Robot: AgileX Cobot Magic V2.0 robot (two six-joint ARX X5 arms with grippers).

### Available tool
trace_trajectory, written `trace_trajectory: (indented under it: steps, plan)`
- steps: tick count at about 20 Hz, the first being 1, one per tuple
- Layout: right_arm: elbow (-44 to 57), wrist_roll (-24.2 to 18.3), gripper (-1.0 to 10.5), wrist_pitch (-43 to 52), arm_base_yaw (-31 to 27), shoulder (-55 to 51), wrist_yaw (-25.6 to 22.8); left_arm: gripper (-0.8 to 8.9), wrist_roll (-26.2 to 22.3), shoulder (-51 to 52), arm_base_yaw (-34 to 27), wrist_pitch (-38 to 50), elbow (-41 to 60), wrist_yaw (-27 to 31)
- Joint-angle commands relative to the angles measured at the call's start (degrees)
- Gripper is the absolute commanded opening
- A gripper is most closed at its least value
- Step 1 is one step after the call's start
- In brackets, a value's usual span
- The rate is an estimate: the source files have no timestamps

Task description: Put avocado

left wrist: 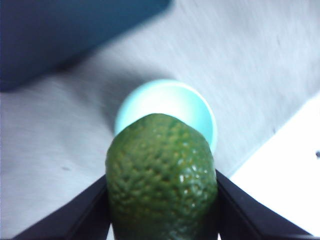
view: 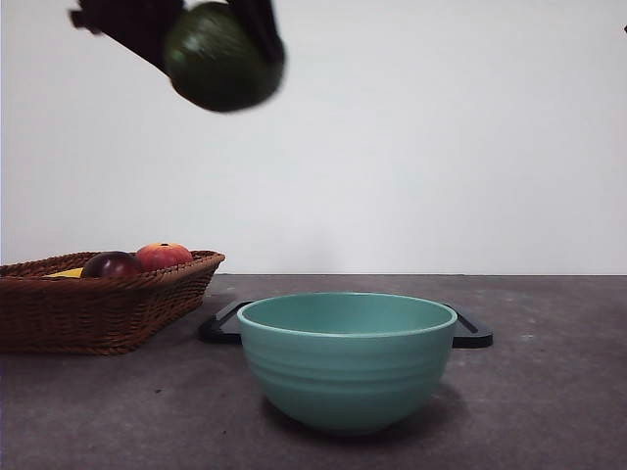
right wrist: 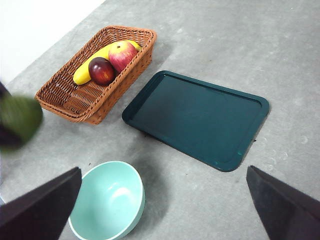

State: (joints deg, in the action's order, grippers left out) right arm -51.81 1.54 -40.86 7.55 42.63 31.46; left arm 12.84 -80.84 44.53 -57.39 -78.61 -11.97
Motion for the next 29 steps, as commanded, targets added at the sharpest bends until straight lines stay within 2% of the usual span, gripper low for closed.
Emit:
trace_trajectory:
  steps: [1,7,14,25,29]
  plan:
    - [-0.79,-0.09,5.5,1.14,0.24,0.26,0.09,2.12,0.26,-4.28,3.15,0.48,-1.27,-0.07]
    - [-0.81,-0.09,5.5,1.86,0.24,0.26,0.09,2.13,0.33,-16.09,6.51,6.43,-1.27,0.83]
    - [-0.81,-0.09,5.5,1.86,0.24,0.26,0.09,2.17,0.07,-26.12,7.23,11.65,-1.27,1.95]
    - [-0.81,-0.09,5.5,1.86,0.26,0.26,0.09,2.18,0.11,-28.79,8.17,12.20,-1.27,2.12]
    - [-0.81,-0.09,5.5,1.86,0.26,0.26,0.09,2.18,0.07,-28.92,8.37,12.22,-1.27,4.07]
